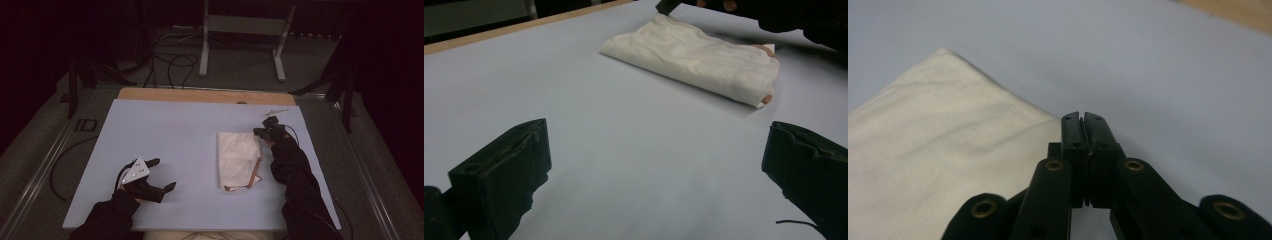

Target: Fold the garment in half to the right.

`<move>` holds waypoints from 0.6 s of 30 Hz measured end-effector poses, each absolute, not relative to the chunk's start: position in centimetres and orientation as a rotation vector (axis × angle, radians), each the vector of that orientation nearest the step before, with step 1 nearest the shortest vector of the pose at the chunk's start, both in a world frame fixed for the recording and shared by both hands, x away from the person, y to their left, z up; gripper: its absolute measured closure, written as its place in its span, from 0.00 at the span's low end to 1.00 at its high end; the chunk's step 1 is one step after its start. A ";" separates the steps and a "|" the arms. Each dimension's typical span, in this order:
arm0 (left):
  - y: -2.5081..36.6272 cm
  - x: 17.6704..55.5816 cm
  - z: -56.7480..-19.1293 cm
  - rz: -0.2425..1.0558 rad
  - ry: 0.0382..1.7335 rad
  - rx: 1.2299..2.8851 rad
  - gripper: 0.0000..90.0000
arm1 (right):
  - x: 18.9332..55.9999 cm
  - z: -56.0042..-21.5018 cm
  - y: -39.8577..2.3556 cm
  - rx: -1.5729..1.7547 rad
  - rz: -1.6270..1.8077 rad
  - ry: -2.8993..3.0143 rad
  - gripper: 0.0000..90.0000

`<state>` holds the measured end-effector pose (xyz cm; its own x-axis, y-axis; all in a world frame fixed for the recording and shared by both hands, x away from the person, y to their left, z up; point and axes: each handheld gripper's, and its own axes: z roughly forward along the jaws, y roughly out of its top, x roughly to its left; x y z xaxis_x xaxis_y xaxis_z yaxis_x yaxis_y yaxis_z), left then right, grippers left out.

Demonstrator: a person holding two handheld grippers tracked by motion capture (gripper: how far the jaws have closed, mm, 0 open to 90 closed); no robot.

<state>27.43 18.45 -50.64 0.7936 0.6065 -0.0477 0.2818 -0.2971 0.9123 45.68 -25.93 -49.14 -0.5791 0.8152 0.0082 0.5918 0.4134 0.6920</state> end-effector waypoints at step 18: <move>18.5 27.4 -50.6 0.380 0.678 1.894 0.00 | 46.6 -50.9 -26.3 1.312 0.887 2.286 0.99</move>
